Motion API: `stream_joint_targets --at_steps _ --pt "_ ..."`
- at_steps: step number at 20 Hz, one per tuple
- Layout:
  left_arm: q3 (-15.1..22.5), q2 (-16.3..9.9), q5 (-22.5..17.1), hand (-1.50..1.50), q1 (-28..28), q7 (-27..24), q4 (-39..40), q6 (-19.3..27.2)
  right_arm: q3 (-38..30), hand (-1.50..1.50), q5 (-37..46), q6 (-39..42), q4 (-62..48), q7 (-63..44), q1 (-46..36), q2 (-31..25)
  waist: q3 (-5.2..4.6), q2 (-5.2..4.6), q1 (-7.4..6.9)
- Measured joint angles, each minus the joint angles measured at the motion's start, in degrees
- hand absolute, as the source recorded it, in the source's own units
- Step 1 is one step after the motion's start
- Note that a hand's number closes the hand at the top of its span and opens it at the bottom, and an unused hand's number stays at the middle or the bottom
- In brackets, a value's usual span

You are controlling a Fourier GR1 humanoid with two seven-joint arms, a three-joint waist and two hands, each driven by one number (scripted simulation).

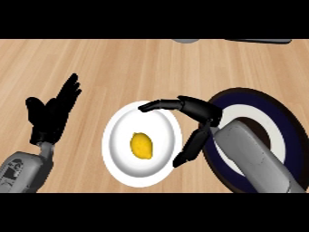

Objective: Pick the lemon from the plate and place it in the plate

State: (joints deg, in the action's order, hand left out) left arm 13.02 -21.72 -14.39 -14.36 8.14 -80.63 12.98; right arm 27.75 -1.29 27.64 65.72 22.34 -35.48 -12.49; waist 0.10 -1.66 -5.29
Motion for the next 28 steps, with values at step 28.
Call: stream_joint_targets --at_steps 28 --pt "-5.96 1.53 1.99 0.00 2.05 -1.50 3.67 -4.09 14.66 -1.50 31.71 -3.22 -32.72 10.17 -23.46 12.09 -0.11 1.33 3.79"
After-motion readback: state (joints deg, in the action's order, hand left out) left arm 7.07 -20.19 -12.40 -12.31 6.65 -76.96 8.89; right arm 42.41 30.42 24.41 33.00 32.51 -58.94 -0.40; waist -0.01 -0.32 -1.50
